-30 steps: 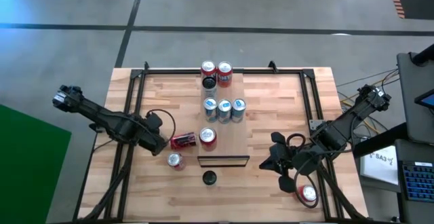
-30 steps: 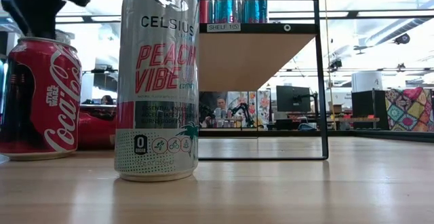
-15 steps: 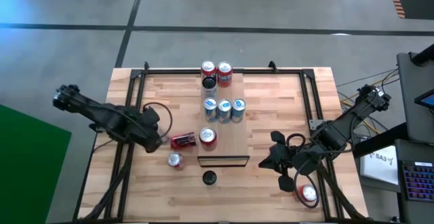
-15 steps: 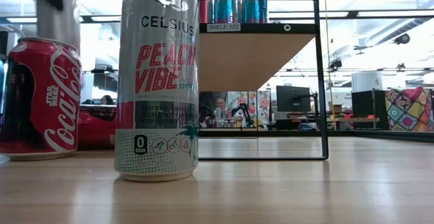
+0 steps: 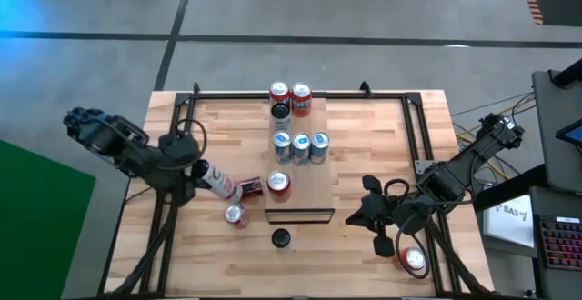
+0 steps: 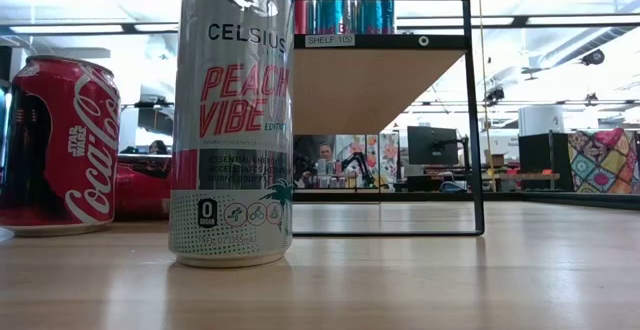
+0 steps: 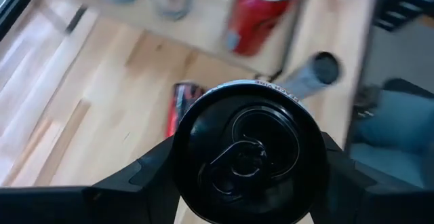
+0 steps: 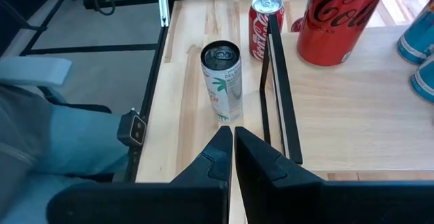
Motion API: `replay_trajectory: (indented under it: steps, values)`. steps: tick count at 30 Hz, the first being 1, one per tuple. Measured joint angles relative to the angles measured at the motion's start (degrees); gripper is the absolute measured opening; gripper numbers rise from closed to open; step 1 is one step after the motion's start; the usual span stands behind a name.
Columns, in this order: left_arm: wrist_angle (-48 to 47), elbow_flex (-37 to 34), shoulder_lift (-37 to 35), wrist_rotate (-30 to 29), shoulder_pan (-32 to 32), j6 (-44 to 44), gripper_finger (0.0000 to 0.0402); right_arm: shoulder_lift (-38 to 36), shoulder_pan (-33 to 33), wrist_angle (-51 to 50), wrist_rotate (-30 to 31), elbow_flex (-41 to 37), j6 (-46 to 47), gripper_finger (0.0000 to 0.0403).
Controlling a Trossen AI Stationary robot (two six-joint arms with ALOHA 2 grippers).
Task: Place canned beverage on shelf
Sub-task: Put the left white pink soda can on the shelf aligned with the other white pink soda can
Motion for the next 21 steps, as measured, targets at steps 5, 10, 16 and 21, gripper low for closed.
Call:
replay_trajectory:
  steps: [5,10,16,21]
  values:
    - [0.56,5.98,2.84,1.11,-5.99,8.78,0.0228,0.0,0.0,1.01,0.0,0.0,-1.26,0.0009]
    - [11.46,9.23,7.11,0.84,-10.0,18.71,0.0228,0.0,0.0,4.33,-0.11,0.0,-5.37,0.0009]
    - [12.87,14.84,15.09,-0.34,-11.08,25.64,0.0228,0.0,0.0,11.85,-0.13,0.0,-10.79,0.0009]
    - [12.57,21.92,22.81,-1.36,-11.06,31.94,0.0228,2.39,-0.19,20.3,-1.08,0.0,-15.78,0.0009]
